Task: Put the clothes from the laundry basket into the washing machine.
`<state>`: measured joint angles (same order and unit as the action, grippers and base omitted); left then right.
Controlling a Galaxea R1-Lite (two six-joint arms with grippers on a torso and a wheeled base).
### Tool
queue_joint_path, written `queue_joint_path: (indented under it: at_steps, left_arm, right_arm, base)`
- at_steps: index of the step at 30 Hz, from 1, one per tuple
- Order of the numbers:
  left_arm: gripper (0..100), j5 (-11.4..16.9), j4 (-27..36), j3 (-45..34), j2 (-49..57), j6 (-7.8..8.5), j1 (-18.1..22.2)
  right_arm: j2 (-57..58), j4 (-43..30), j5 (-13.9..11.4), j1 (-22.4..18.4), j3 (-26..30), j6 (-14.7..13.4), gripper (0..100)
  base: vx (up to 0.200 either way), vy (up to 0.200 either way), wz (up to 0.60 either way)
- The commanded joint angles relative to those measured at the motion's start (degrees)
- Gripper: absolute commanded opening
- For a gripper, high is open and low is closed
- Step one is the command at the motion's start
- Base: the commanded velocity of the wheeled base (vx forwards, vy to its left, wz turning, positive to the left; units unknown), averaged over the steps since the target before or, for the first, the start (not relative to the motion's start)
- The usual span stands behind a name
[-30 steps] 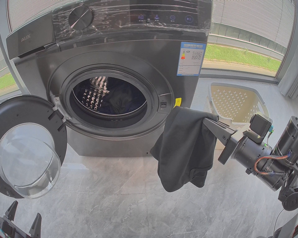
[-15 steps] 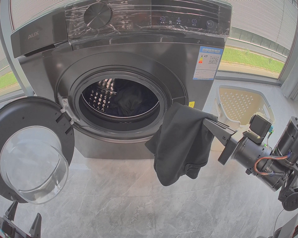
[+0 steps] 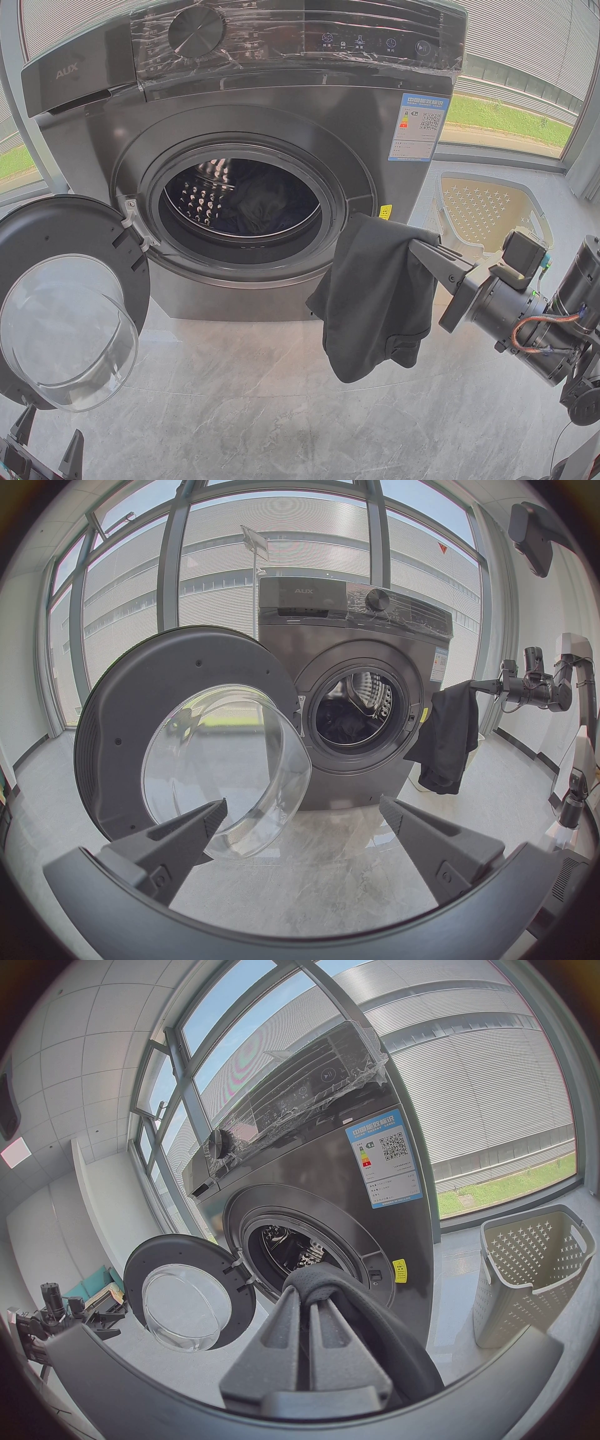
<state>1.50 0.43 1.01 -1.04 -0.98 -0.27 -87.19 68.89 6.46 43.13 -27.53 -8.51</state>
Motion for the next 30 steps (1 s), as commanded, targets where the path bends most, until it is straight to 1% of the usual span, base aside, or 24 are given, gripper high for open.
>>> queue_joint_path:
  at_steps: [1, 6, 11, 18, 30]
  left_arm:
    - [100, -0.01, 0.01, -0.92, 0.86, 0.01, 0.0]
    - [100, -0.01, 0.01, -0.92, 0.86, 0.01, 0.0]
    - [100, -0.01, 0.01, -0.92, 0.86, 0.01, 0.0]
    - [100, -0.01, 0.01, -0.92, 0.86, 0.01, 0.0]
    - [100, -0.01, 0.01, -0.92, 0.86, -0.08, 0.0]
  right_arm:
    - [0.0, 0.02, 0.04, 0.02, 0.02, -0.02, 0]
    - [-0.09, 0.02, -0.04, 0.02, 0.02, -0.02, 0]
    - [0.0, 0.02, -0.04, 0.02, 0.02, -0.02, 0]
    - [0.0, 0.02, 0.04, 0.02, 0.1, -0.02, 0]
    - [-0.53, 0.02, -0.04, -0.06, 0.28, -0.02, 0]
  base:
    - [0.0, 0.0, 0.0]
    - [0.0, 0.0, 0.0]
    - [-0.2, 0.0, 0.0]
    - [0.0, 0.0, 0.0]
    - [0.0, 0.2, 0.0]
